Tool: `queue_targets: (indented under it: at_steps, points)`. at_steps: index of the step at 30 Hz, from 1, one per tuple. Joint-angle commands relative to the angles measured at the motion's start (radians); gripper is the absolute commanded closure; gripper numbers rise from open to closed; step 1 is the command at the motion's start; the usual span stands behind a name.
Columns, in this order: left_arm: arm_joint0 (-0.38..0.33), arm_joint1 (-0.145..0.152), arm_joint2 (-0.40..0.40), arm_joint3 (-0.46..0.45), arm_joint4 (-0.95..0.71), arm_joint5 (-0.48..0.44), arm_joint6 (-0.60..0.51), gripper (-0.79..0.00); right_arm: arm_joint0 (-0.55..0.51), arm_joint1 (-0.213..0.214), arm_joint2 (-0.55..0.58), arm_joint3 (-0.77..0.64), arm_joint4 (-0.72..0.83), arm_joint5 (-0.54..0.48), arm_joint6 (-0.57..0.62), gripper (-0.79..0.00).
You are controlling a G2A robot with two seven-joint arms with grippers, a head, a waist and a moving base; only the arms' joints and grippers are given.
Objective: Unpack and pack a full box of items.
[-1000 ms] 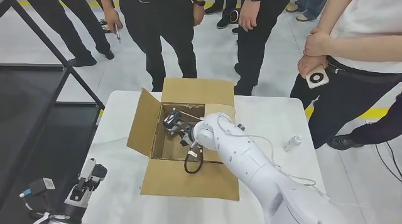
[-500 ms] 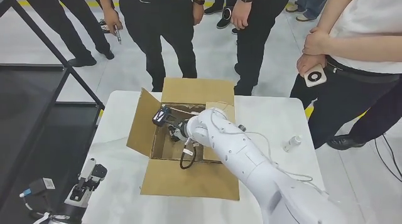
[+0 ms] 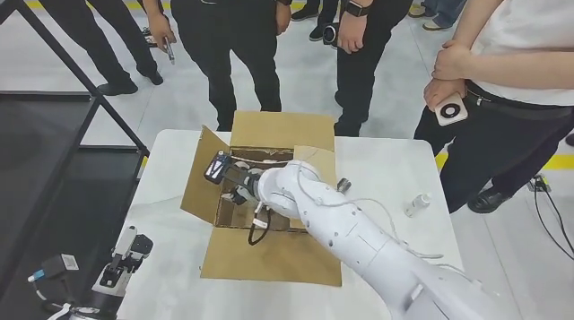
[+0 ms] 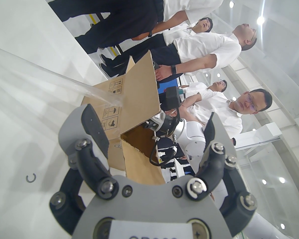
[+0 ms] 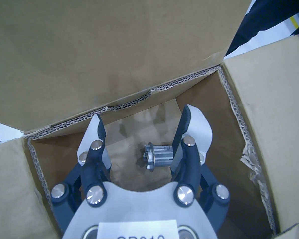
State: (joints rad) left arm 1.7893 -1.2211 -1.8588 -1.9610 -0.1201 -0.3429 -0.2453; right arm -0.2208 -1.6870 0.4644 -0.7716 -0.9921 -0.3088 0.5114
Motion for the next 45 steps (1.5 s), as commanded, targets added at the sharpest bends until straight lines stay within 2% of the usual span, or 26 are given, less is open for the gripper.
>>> queue_targets:
  at_steps: [1,5,6,7,9,23,26,32,38,45]
  points:
    - [0.000,0.000,0.000,0.000,0.000,0.000,0.000,-0.785,-0.036,0.034,0.033,-0.114,-0.042,0.039,0.039,-0.579]
    - [0.000,0.000,0.000,0.000,0.000,0.000,0.000,-0.785,-0.145,0.111,0.127,-0.370,-0.149,0.093,0.149,-0.603]
    - [0.000,0.000,0.000,0.000,0.000,0.000,0.000,-0.785,-0.178,0.129,0.155,-0.435,-0.174,0.099,0.176,-0.634]
    - [0.000,0.000,0.000,0.000,0.000,0.000,0.000,-0.785,-0.212,0.146,0.183,-0.495,-0.197,0.101,0.202,-0.767]
    - [0.000,0.000,0.000,0.000,0.000,0.000,0.000,-0.785,-0.275,0.174,0.234,-0.597,-0.232,0.093,0.253,-0.785]
    - [0.000,0.000,0.000,0.000,0.000,0.000,0.000,-0.785,-0.291,0.179,0.245,-0.612,-0.242,0.095,0.253,-0.785]
    - [0.000,0.000,0.000,0.000,0.000,0.000,0.000,-0.785,-0.330,0.194,0.280,-0.669,-0.294,0.088,0.217,-0.785]
    - [0.000,0.000,0.000,0.000,0.000,0.000,0.000,-0.785,-0.466,0.242,0.376,-0.879,-0.417,-0.004,0.205,-0.785]
    - [0.000,0.000,0.000,0.000,0.000,0.000,0.000,-0.785,-0.649,0.297,0.530,-1.083,-0.524,-0.120,0.177,-0.785]
    - [0.000,0.000,0.000,0.000,0.000,0.000,0.000,-0.785,-0.804,0.349,0.756,-1.171,-0.547,-0.301,0.093,-0.785]
